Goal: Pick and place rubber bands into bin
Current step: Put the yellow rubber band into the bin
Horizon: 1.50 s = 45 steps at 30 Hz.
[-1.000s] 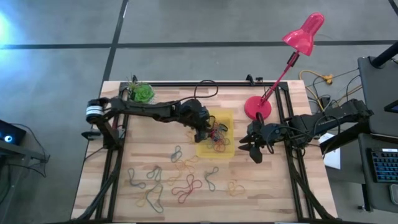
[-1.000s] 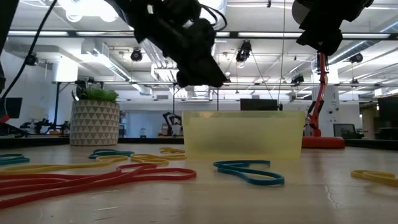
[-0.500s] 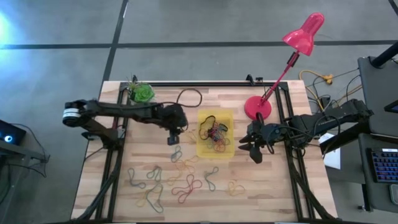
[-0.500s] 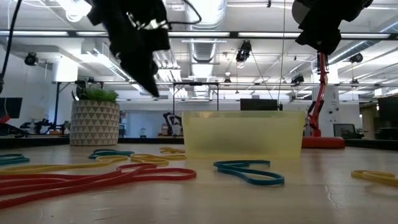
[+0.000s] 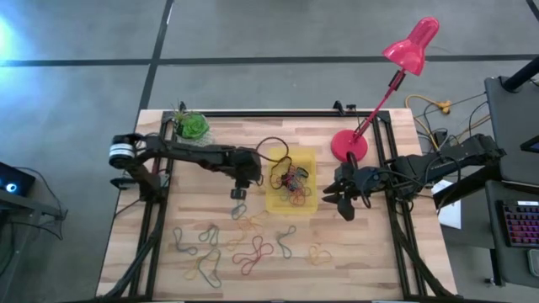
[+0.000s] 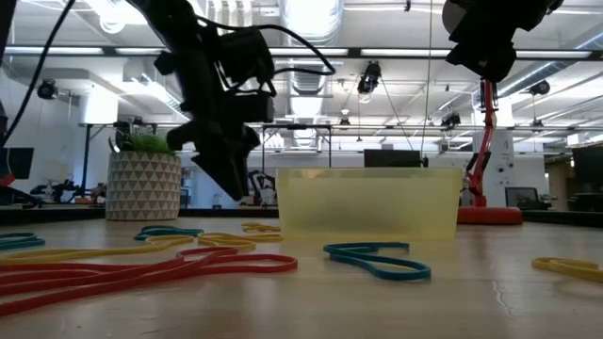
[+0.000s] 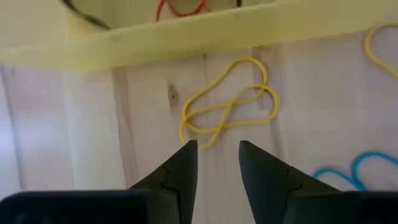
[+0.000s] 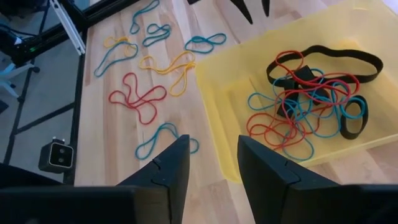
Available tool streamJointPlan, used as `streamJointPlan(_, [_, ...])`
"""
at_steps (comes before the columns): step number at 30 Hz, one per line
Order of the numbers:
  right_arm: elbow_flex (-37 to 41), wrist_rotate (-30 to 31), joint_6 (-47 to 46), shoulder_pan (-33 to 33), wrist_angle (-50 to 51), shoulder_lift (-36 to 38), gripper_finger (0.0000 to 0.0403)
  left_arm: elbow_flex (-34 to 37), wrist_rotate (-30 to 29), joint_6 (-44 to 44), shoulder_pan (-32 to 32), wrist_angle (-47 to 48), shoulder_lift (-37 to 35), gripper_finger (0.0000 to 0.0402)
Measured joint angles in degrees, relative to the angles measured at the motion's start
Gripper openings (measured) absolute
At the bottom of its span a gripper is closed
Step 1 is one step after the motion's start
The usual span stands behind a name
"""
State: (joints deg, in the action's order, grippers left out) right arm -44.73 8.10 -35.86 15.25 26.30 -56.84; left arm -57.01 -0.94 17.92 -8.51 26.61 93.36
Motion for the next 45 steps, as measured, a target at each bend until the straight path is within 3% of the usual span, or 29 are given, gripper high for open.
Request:
streamJointPlan(7, [0.00,0.00,-0.83,0.01,-0.08,0.00,0.0123,-1.48,0.17,4.92,0.00,-0.20,3.86,0.0103])
streamJointPlan(20, [0.00,0.94,-0.63,0.00,0.05,0.04,0.0113,-2.17,0.17,4.81,-0.11,-1.21,8.32,0.0103])
streamJointPlan(29, [0.05,1.03,-0.19,0.01,0.11,0.04,0.0118,-2.78,0.60,-1.14,-0.58,-0.46,10.88,0.0103])
streamJointPlan(45, [0.11,1.01,-0.55,0.00,-0.02,0.04,0.0109,-3.17,7.39,-6.45,-2.44,1.98,11.12,0.0099])
